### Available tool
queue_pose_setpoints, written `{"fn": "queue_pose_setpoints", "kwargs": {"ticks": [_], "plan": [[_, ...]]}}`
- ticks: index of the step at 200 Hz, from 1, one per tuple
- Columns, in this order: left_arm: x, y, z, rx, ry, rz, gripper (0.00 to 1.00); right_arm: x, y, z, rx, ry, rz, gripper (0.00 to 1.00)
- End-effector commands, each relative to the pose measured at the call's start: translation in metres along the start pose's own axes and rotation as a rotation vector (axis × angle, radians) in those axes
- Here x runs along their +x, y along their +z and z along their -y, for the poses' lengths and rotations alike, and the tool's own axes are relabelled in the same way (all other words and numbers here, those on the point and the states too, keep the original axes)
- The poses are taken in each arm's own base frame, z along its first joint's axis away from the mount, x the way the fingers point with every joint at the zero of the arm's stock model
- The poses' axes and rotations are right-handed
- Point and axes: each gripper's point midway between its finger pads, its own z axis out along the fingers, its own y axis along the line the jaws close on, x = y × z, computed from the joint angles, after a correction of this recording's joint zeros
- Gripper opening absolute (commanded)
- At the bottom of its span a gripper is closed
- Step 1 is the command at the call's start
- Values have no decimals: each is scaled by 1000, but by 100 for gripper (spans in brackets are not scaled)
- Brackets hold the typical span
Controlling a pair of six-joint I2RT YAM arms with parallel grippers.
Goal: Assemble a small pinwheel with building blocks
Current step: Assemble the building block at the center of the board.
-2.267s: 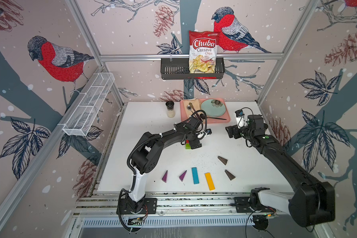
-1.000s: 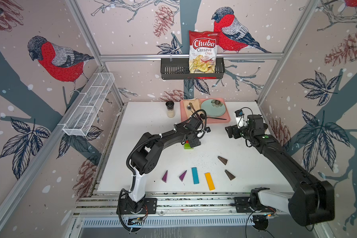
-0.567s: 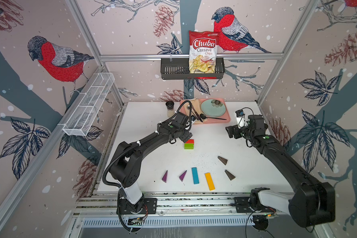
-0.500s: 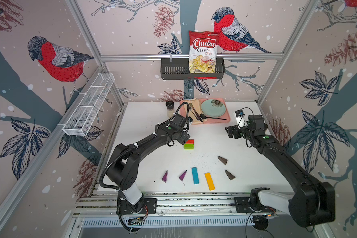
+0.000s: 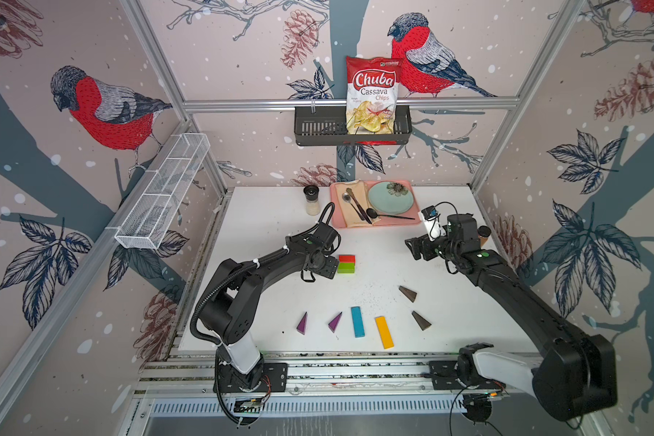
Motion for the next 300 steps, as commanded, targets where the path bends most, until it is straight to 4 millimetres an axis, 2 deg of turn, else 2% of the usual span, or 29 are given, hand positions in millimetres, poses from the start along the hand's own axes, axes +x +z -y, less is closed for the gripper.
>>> {"fn": "queue_pose_setpoints", "kwargs": {"ticks": [1, 39, 98, 216, 300], "plan": [[-4, 4, -1, -7, -70, -5, 80, -6, -1, -1, -1, -10, 15, 93], [-17, 7, 0, -11, -89, 9, 80, -6, -2, 1, 8, -1, 18, 93], [-9, 15, 0, -10, -85, -20, 81, -5, -1, 1, 8, -3, 14, 94], [-14, 18, 8, 30, -85, -17, 81, -4, -1, 1, 11, -5, 11, 94], [-16, 16, 4, 7, -93, -3, 81, -4, -1, 2, 15, -7, 11, 95]]}}
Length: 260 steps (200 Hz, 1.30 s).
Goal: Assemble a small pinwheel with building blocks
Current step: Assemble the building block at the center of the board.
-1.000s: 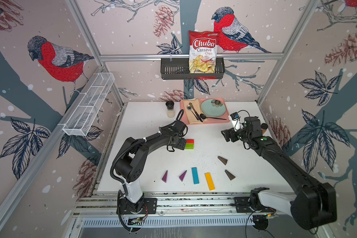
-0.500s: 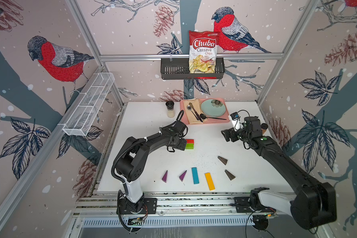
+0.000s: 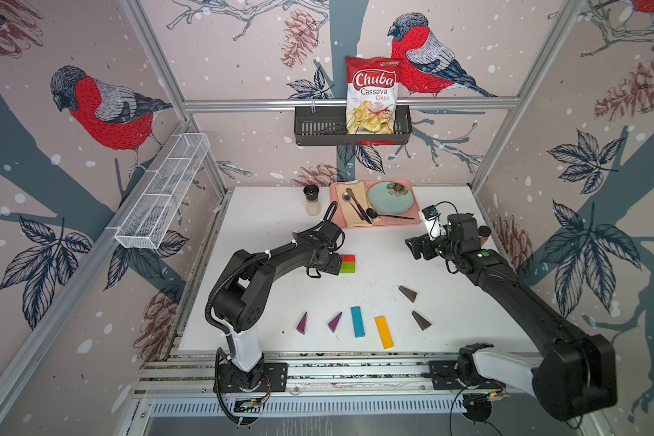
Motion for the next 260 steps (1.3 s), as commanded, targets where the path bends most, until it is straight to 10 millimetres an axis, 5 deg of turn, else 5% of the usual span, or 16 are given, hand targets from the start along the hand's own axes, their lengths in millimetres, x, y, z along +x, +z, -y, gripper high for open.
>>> {"fn": "queue_pose_setpoints", "kwargs": {"ticks": [1, 99, 156, 204, 222, 260], "plan": [[-4, -3, -2, -8, -18, 19, 81, -3, -1, 1, 7, -7, 10, 95], [-6, -1, 3, 16, -12, 13, 81, -1, -2, 1, 13, -6, 9, 95], [-6, -4, -10, -59, -8, 7, 83, 0, -3, 3, 21, -6, 7, 95], [-22, -55, -45, -176, 0, 117, 83, -1, -6, -6, -20, -28, 7, 95], [-7, -80, -48, -164, 17, 126, 77, 5, -6, -26, -65, -108, -17, 95], [66, -106, -34, -43, -114, 24, 73, 10, -16, -82, -261, -248, 7, 95]]}}
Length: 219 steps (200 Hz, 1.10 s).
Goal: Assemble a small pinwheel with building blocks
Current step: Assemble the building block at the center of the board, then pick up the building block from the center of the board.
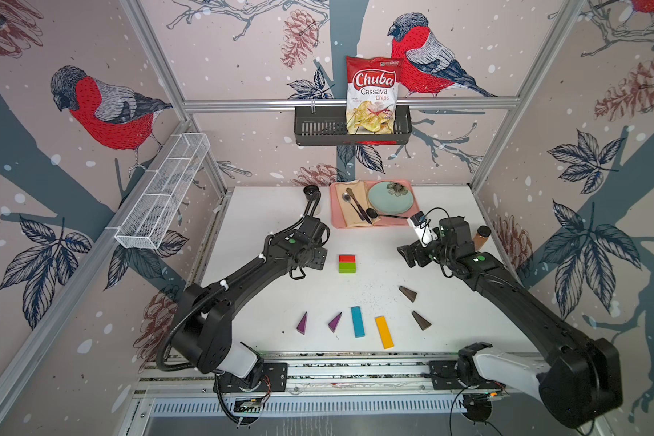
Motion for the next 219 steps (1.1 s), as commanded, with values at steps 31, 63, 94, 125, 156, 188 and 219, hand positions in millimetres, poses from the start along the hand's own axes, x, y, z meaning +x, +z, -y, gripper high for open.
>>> {"fn": "queue_pose_setpoints", "kwargs": {"ticks": [31, 63, 94, 125, 156, 188, 219], "plan": [[103, -38, 18, 5, -202, -233, 73, -6, -10, -69, -242, -192, 72, 96], [154, -49, 19, -87, -284, -322, 73, 5, -6, -75, -264, -204, 25, 96], [177, -45, 15, -91, -396, -318, 71, 9, -5, -78, -275, -213, 14, 96], [187, -37, 22, -52, -418, -316, 69, 11, -1, -75, -259, -222, 1, 96], [194, -28, 31, -14, -386, -333, 68, 12, 4, -75, -265, -218, -10, 96], [198, -18, 26, -71, -342, -348, 67, 12, 5, -75, -266, -211, -7, 96], [200, -6, 27, -97, -318, -359, 65, 12, 4, -74, -260, -206, -10, 96]]}}
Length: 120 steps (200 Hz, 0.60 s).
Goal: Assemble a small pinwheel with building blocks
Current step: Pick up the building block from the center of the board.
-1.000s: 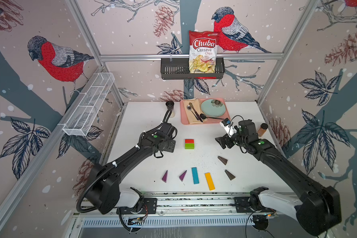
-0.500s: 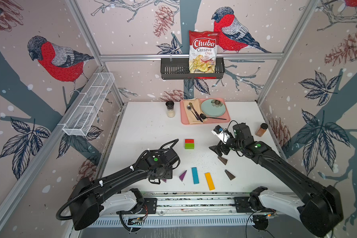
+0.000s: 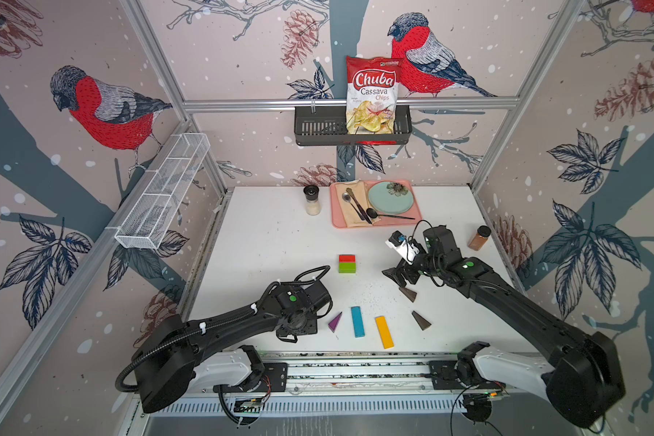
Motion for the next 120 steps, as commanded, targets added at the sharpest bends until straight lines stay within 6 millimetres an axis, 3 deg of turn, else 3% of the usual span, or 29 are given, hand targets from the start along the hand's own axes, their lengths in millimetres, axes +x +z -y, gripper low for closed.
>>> {"fn": "queue_pose_setpoints", "kwargs": {"ticks": [1, 87, 120], "plan": [[-6, 5, 0, -23, 11, 25, 65, -2, -1, 1, 6, 6, 4, 96], [-9, 13, 3, -10, 76, 48, 46, -2, -1, 3, 16, 10, -1, 96], [-2, 16, -2, -15, 55, 20, 46, -1, -1, 3, 14, 12, -4, 96]]}}
